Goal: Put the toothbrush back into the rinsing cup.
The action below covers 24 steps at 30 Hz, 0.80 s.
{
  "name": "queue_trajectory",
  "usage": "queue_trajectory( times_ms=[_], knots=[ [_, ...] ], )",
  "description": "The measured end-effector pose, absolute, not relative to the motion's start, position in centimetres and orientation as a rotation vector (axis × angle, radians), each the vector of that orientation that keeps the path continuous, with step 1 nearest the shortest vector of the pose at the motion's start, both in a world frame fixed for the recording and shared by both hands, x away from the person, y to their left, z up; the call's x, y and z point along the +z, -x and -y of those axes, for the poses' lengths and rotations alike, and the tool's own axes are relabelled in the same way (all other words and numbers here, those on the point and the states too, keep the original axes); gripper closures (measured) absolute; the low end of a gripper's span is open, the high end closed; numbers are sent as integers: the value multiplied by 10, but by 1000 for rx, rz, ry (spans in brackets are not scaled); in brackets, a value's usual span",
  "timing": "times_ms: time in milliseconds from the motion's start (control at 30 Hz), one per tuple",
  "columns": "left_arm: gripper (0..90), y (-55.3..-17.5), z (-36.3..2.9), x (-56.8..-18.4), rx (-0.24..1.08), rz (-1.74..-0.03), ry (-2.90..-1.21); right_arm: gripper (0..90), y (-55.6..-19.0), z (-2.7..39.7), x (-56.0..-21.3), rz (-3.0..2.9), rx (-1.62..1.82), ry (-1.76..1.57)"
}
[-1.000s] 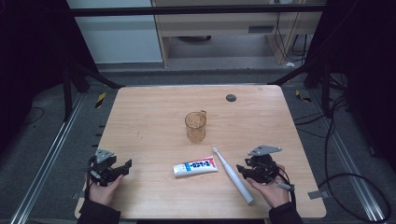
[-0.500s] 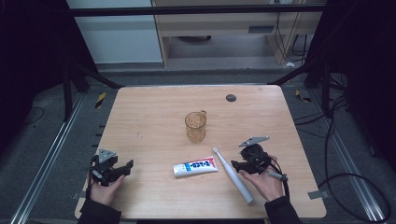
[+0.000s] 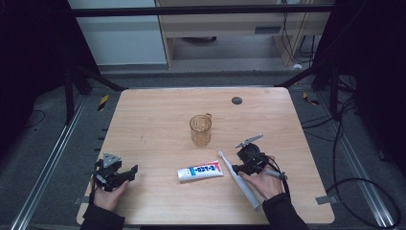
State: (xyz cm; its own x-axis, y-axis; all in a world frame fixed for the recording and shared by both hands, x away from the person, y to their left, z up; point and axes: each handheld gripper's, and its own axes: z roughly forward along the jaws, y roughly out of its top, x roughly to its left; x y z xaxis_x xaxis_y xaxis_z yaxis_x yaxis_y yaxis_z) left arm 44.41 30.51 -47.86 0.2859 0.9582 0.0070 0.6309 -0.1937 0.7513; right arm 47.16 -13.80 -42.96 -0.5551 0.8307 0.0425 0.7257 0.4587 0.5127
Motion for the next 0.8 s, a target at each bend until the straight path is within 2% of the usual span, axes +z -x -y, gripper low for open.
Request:
queue_trajectory(
  times_ms=[800],
  knots=[
    [317, -445, -304, -480, 648, -1420, -1921, 549, -479, 124, -449, -2588, 576, -1368]
  ],
)
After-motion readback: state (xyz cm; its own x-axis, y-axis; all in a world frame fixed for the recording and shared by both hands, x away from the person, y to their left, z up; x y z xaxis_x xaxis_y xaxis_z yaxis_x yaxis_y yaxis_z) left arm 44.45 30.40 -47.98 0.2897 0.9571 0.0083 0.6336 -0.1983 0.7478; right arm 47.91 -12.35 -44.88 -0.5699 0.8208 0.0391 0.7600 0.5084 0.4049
